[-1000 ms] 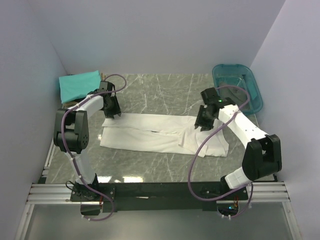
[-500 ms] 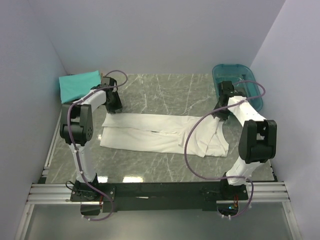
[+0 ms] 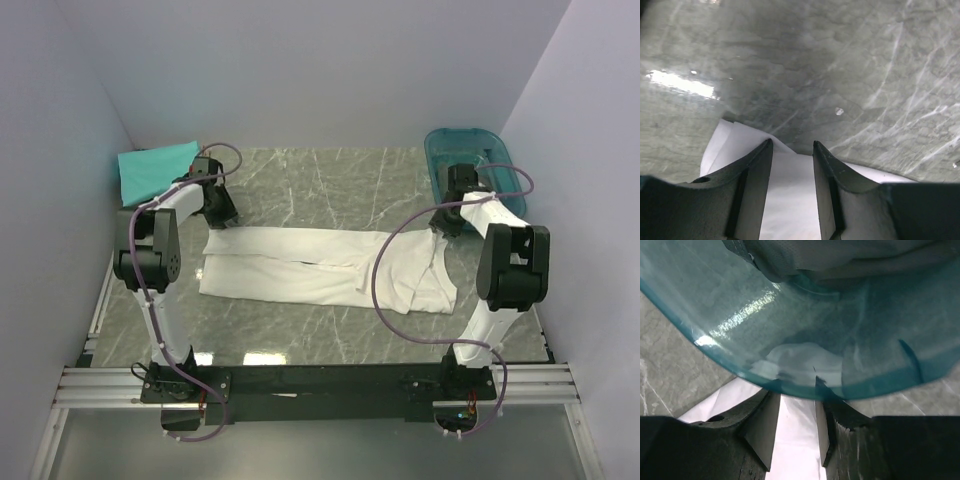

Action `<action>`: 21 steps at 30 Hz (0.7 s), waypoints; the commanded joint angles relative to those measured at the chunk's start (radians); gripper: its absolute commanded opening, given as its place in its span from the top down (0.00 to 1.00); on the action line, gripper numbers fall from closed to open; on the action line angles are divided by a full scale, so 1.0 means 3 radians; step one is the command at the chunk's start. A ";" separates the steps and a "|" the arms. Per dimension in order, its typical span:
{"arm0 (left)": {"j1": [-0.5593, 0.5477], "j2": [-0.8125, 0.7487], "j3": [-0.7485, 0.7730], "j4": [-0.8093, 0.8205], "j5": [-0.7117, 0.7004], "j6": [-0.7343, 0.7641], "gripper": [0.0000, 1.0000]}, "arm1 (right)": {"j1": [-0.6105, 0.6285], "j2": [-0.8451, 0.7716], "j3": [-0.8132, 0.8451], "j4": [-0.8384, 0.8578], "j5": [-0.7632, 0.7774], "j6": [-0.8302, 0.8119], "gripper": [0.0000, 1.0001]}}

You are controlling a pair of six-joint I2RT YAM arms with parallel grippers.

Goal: Fold and stack the t-shirts
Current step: Fold the tshirt

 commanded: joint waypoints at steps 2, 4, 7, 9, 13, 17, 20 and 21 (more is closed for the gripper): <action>0.0103 -0.0031 -0.0162 -0.0084 -0.0141 -0.0021 0.55 | -0.0029 0.0090 0.0125 0.0230 -0.0074 -0.0088 0.59; 0.0108 -0.0021 -0.0167 -0.0078 -0.0146 -0.0016 0.55 | -0.0034 0.0146 0.0171 0.0220 -0.0074 -0.0108 0.59; 0.0108 0.0004 -0.0177 -0.0094 -0.0172 -0.0031 0.55 | -0.0039 0.0264 0.0248 0.0179 -0.0110 -0.0119 0.61; 0.0113 0.0004 -0.0193 -0.0084 -0.0172 -0.0041 0.55 | -0.0044 0.0310 0.0263 0.0179 -0.0151 -0.0114 0.65; 0.0134 0.0004 -0.0239 -0.0063 -0.0177 -0.0051 0.55 | -0.0039 0.0376 0.0273 0.0184 -0.0248 -0.0114 0.74; 0.0180 0.0020 -0.0254 -0.0043 -0.0172 -0.0062 0.55 | -0.0044 0.0458 0.0273 0.0189 -0.0335 -0.0114 0.75; 0.0195 0.0035 -0.0254 -0.0058 -0.0187 -0.0062 0.55 | -0.0044 0.0489 0.0289 0.0189 -0.0345 -0.0093 0.86; 0.0195 0.0045 -0.0254 -0.0058 -0.0197 -0.0062 0.55 | -0.0044 0.0499 0.0299 0.0179 -0.0335 -0.0088 0.93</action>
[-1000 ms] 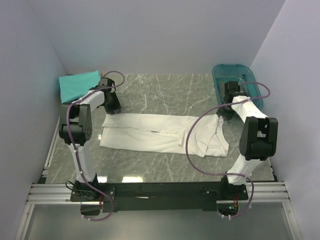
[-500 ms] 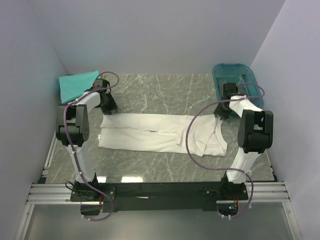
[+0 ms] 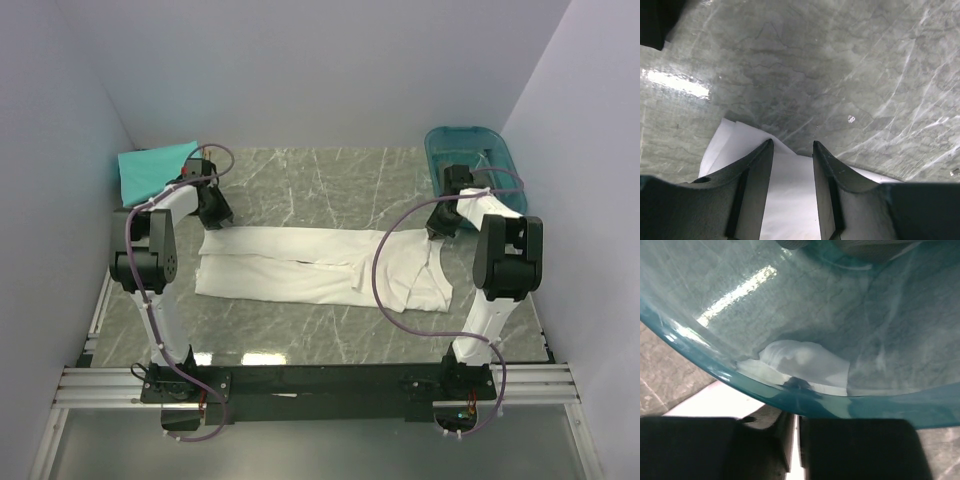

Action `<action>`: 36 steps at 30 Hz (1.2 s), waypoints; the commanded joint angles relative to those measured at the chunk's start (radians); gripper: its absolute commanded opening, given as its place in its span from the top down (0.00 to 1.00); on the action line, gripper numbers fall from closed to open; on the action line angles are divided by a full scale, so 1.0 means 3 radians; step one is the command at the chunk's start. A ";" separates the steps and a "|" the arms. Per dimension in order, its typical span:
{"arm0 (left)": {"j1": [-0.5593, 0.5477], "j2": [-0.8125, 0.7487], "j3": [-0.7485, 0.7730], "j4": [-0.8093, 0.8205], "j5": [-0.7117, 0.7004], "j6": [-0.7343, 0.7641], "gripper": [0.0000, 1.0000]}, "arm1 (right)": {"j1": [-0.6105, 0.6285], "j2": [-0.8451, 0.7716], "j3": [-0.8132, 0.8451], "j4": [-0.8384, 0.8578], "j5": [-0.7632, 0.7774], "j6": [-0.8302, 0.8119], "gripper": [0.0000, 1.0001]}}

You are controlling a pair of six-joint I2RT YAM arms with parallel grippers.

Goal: Fold and stack the t-shirts
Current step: Fold the tshirt

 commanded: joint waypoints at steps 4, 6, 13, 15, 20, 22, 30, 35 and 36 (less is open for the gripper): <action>0.0173 0.0085 -0.0178 -0.0183 -0.0236 0.0013 0.55 | -0.0048 0.0189 0.0164 0.0267 0.0034 0.0032 1.00; 0.0224 0.0064 -0.0229 -0.0193 -0.0256 0.0003 0.55 | -0.0048 0.0199 0.0169 0.0241 0.0070 0.0057 1.00; 0.0270 0.0008 -0.0280 -0.0147 -0.0282 0.0054 0.55 | -0.0048 0.0154 0.0170 0.0276 -0.0077 0.0047 1.00; 0.0265 -0.0012 -0.0301 -0.0096 -0.0231 0.0080 0.55 | -0.0048 0.0046 0.0129 0.0409 -0.0184 -0.0004 1.00; 0.0265 -0.0013 -0.0311 -0.0091 -0.0225 0.0110 0.55 | -0.0043 -0.0113 0.0144 0.0578 -0.0481 -0.0070 0.86; 0.0265 -0.0007 -0.0326 -0.0091 -0.0220 0.0121 0.55 | -0.0038 -0.0087 0.0231 0.0573 -0.0508 -0.0086 0.79; 0.0265 -0.0043 -0.0372 -0.0080 -0.0220 0.0131 0.55 | -0.0002 0.0194 0.0548 0.0384 -0.0426 -0.0183 0.62; 0.0265 -0.0028 -0.0357 -0.0080 -0.0210 0.0126 0.55 | 0.0044 0.0276 0.0568 0.0338 -0.0411 -0.0239 0.60; 0.0265 -0.0033 -0.0352 -0.0085 -0.0210 0.0126 0.55 | 0.0064 0.0286 0.0563 0.0328 -0.0400 -0.0249 0.60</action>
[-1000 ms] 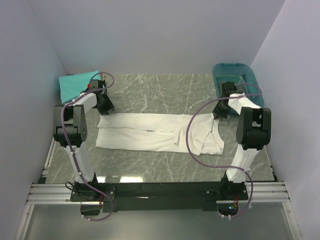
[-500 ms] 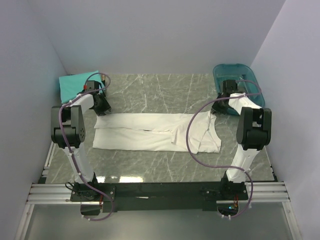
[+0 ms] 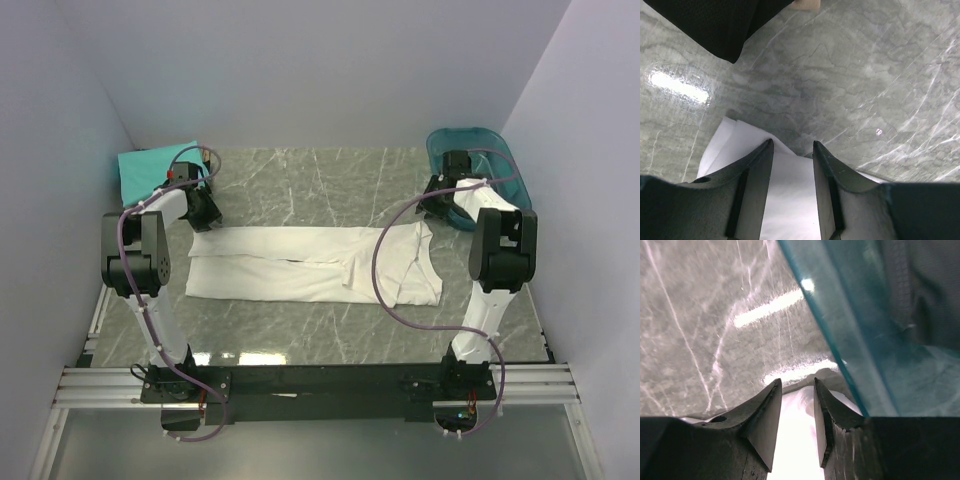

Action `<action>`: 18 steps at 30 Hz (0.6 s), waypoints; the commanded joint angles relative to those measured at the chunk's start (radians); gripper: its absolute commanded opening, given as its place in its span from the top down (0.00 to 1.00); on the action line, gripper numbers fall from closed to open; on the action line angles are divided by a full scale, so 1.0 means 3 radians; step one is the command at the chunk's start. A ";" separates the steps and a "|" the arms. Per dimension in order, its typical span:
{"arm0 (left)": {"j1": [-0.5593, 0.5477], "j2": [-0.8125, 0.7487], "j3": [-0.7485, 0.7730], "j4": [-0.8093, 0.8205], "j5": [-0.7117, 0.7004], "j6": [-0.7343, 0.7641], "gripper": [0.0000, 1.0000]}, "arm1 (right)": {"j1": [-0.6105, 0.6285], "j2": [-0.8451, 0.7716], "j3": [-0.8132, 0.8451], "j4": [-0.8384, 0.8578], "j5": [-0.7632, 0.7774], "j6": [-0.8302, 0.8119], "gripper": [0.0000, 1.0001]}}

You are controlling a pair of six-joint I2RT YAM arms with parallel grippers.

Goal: Fold and stack the t-shirts
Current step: Fold the tshirt

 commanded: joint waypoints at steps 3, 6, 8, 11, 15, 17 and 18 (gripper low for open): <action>0.0032 0.0106 -0.0114 -0.0258 -0.0173 0.0112 0.55 | 0.0072 0.0040 0.0089 -0.0119 0.0153 -0.0136 0.60; 0.0032 0.0121 -0.0104 -0.0258 -0.0163 0.0107 0.55 | 0.0103 0.0034 0.0058 -0.0134 0.0230 -0.0147 0.60; 0.0032 0.0126 -0.0104 -0.0258 -0.0158 0.0096 0.55 | 0.0103 0.0050 0.0089 -0.0200 0.0327 -0.0126 0.60; 0.0032 0.0121 -0.0124 -0.0253 -0.0168 0.0091 0.55 | 0.0134 0.0060 0.0125 -0.0303 0.0474 -0.0126 0.60; 0.0032 0.0121 -0.0145 -0.0248 -0.0178 0.0076 0.55 | 0.0164 0.0040 0.0125 -0.0379 0.0562 -0.0111 0.60; 0.0037 0.0116 -0.0155 -0.0238 -0.0173 0.0071 0.55 | 0.0185 0.0034 0.0104 -0.0395 0.0577 -0.0101 0.61; 0.0032 0.0121 -0.0155 -0.0238 -0.0173 0.0066 0.55 | 0.0185 0.0034 0.0104 -0.0415 0.0583 -0.0101 0.60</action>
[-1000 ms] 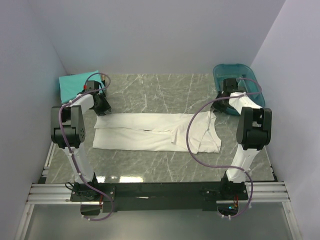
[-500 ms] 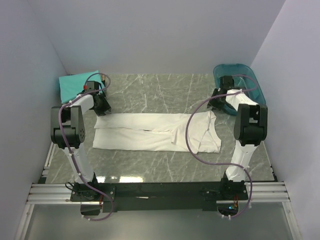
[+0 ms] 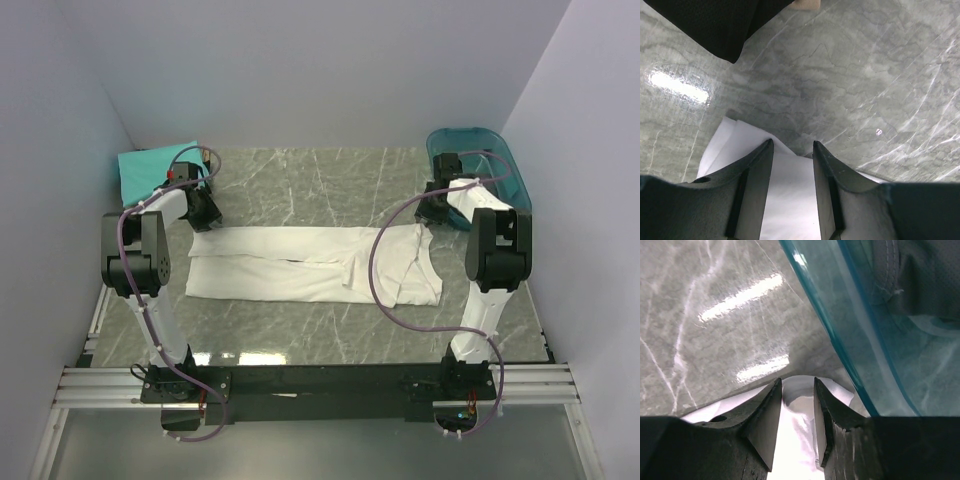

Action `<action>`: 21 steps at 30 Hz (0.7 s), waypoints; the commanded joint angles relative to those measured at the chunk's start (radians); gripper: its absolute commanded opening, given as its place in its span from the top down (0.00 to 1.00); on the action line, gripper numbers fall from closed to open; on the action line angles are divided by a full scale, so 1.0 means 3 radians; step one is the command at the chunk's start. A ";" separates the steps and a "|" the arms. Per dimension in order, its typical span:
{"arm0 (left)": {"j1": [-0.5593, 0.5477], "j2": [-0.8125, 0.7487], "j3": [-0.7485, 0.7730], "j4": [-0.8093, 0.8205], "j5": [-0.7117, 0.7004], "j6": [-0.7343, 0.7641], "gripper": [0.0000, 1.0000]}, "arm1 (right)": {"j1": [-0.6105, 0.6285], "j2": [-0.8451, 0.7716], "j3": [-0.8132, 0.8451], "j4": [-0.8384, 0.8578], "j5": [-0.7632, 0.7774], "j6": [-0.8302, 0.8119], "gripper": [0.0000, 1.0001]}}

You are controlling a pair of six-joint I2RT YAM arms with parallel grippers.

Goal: Fold and stack the t-shirts
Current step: Fold the tshirt

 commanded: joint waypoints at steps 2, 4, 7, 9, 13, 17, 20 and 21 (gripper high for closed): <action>0.0032 0.0126 -0.0150 -0.0234 -0.0168 0.0062 0.55 | 0.0035 -0.0006 0.0109 -0.0145 0.0195 -0.0032 0.61; 0.0032 0.0131 -0.0135 -0.0234 -0.0168 0.0062 0.55 | 0.0035 -0.0006 0.0145 -0.0196 0.0256 -0.0052 0.61; 0.0032 0.0131 -0.0134 -0.0239 -0.0168 0.0067 0.55 | 0.0173 -0.0006 0.0221 -0.0288 0.0379 -0.0103 0.61; 0.0032 0.0131 -0.0139 -0.0239 -0.0168 0.0062 0.55 | 0.0198 0.0009 0.0263 -0.0354 0.0440 -0.0124 0.62; 0.0032 0.0116 -0.0170 -0.0229 -0.0173 0.0062 0.55 | 0.0244 0.0035 0.0329 -0.0456 0.0492 -0.0155 0.62; 0.0032 0.0095 -0.0211 -0.0219 -0.0178 0.0067 0.55 | 0.0270 0.0040 0.0339 -0.0528 0.0492 -0.0139 0.62; 0.0032 0.0090 -0.0232 -0.0214 -0.0173 0.0067 0.55 | 0.0280 0.0081 0.0365 -0.0595 0.0522 -0.0124 0.62; 0.0032 0.0090 -0.0232 -0.0214 -0.0173 0.0067 0.55 | 0.0280 0.0086 0.0360 -0.0605 0.0532 -0.0124 0.62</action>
